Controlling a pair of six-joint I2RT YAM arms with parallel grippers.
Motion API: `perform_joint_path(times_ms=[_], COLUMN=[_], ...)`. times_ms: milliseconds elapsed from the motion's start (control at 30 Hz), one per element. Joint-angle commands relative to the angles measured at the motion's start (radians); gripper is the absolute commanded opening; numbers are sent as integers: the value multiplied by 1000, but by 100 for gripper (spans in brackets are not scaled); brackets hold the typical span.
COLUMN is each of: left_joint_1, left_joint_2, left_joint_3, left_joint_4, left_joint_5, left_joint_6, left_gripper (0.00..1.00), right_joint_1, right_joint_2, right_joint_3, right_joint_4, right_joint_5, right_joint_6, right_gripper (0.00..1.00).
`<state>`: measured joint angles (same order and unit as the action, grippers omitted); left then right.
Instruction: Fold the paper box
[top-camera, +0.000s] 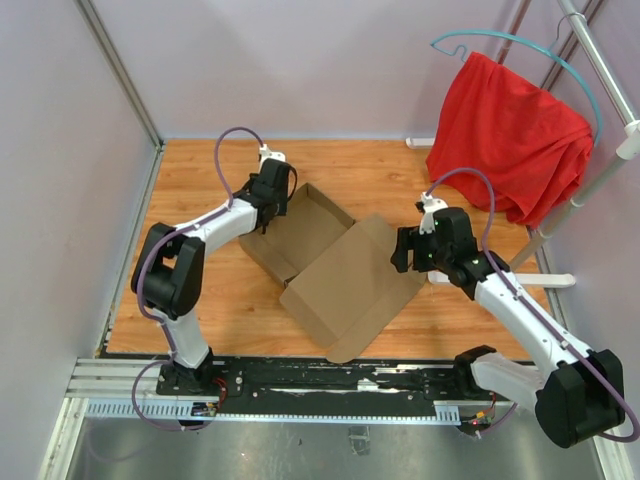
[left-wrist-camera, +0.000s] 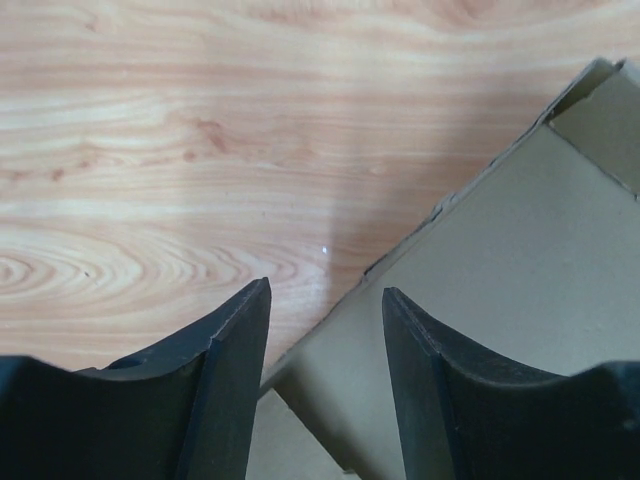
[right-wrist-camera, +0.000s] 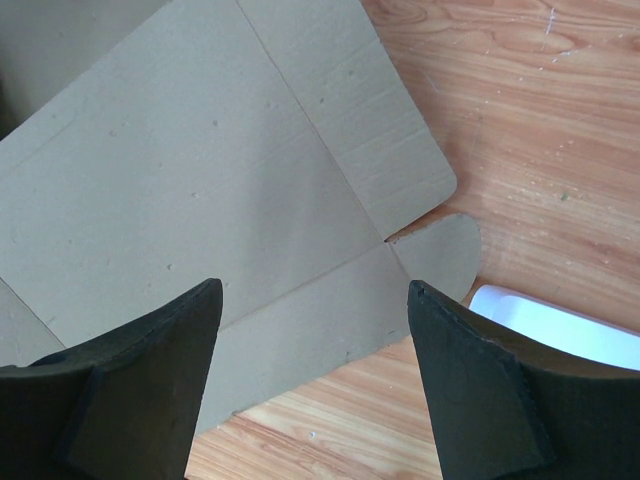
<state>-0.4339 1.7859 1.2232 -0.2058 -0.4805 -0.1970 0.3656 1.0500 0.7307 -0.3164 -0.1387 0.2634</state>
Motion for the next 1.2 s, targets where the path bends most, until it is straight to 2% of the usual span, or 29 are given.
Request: perform_joint_path(times_ms=[0, 200, 367, 567, 800, 1067, 1167], left_joint_1=[9, 50, 74, 97, 99, 99, 102], left_joint_2=[41, 86, 57, 93, 148, 174, 200], left_joint_3=[69, 74, 21, 37, 35, 53, 81], left_joint_4=[38, 70, 144, 148, 138, 103, 52], left_joint_5=[-10, 218, 272, 368, 414, 369, 375], left_joint_6=[83, 104, 113, 127, 124, 97, 73], left_gripper=[55, 49, 48, 47, 42, 35, 38], right_joint_1=[7, 7, 7, 7, 7, 7, 8], right_joint_2=[-6, 6, 13, 27, 36, 31, 29], right_joint_3=[-24, -22, -26, -42, -51, -59, -61], right_joint_4=[0, 1, 3, 21, 34, 32, 32], right_joint_5=[-33, -30, -31, -38, -58, -70, -70], right_joint_6=[-15, -33, -38, -39, -37, -32, -30], right_gripper=[76, 76, 76, 76, 76, 76, 76])
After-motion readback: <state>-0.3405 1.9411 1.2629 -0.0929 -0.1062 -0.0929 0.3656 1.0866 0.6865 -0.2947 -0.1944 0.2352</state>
